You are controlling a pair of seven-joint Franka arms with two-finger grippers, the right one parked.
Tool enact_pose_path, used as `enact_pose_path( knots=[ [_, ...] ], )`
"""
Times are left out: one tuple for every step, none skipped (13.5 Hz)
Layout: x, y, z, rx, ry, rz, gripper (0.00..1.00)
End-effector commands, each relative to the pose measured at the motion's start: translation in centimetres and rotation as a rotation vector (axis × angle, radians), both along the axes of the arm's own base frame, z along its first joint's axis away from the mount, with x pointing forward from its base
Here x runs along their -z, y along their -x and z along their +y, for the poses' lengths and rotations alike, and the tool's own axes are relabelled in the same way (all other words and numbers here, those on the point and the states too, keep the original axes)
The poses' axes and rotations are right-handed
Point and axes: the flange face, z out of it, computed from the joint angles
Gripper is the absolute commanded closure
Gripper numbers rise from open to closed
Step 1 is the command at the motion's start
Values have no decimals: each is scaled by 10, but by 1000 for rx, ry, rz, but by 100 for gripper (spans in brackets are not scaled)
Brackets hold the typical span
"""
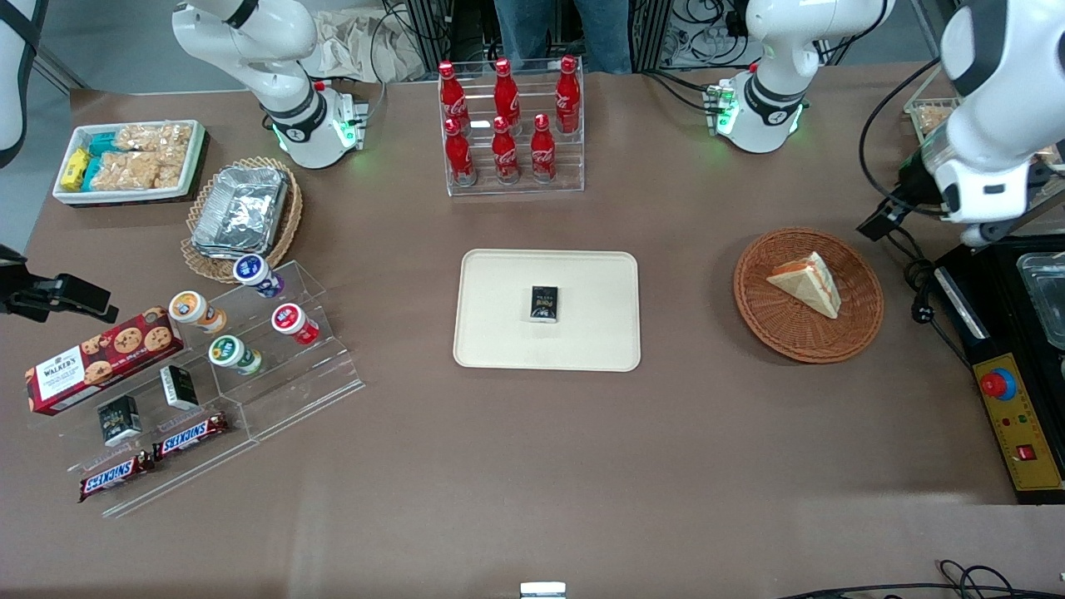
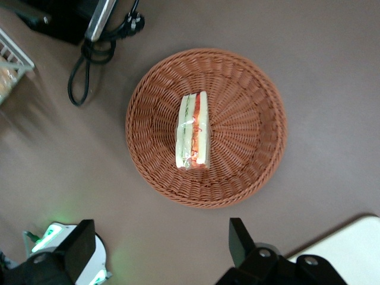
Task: Place sandwich from basket to tray
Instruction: 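Lower the open left gripper over the wrapped sandwich in the basket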
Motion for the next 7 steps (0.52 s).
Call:
enact_pose_path(
  knots=[
    [52, -6, -2, -73, -2, 40, 0],
    [70, -9, -3, -74, 1, 45, 0],
    [87, -9, -4, -76, 1, 38, 0],
    [102, -7, -4, -75, 3, 28, 0],
    [118, -3, -3, -73, 6, 16, 0],
    [132, 0, -4, -83, 5, 12, 0],
    [143, 4, -3, -88, 0, 3, 0]
  ],
)
